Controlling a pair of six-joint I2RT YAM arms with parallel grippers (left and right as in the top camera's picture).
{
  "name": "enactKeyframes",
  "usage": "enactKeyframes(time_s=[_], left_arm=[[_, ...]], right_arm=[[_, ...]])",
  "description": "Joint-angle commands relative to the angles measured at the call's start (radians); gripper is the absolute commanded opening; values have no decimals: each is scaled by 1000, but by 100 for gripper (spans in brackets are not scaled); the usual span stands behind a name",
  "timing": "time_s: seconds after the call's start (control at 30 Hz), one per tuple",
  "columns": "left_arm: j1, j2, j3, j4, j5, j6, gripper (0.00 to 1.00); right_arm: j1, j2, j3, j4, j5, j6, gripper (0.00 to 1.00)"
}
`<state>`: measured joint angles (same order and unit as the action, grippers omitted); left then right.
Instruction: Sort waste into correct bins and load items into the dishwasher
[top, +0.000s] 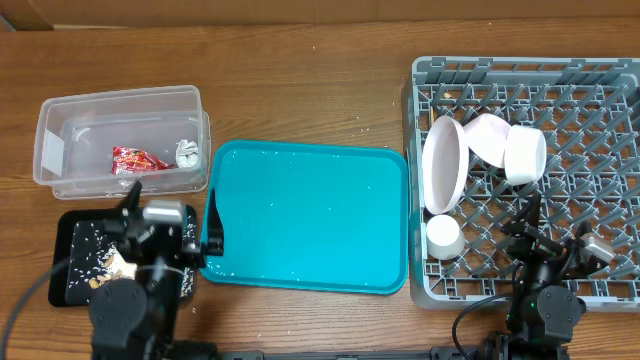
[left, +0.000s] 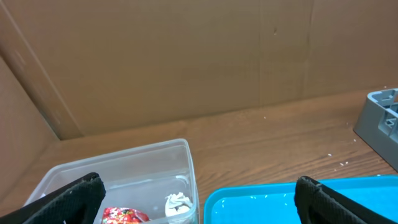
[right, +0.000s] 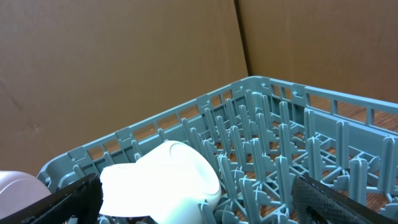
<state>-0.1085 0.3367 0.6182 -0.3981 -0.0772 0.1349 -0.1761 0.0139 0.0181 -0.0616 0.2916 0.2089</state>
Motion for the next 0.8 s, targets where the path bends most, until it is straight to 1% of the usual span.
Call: enactKeyframes(time_s=[0.0, 0.23, 0.37, 0.43, 0.63, 0.77], left_arm=[[8, -85, -112, 36, 19, 19, 100], [7, -269, -336, 153, 55, 18, 100], [0, -335, -436, 222, 64, 15, 100], [-6, -333, -493, 293, 64, 15, 100], [-6, -333, -605, 417, 71, 15, 100], [-8, -333, -614, 392, 70, 15, 100]], right_arm=[[-3, -11, -10, 7, 2, 0, 100], [-3, -11, -10, 7, 2, 0, 100], [-3, -11, -10, 7, 2, 0, 100], [-3, -11, -10, 7, 2, 0, 100], [-3, -11, -10, 7, 2, 0, 100], [-3, -11, -10, 7, 2, 0, 100]])
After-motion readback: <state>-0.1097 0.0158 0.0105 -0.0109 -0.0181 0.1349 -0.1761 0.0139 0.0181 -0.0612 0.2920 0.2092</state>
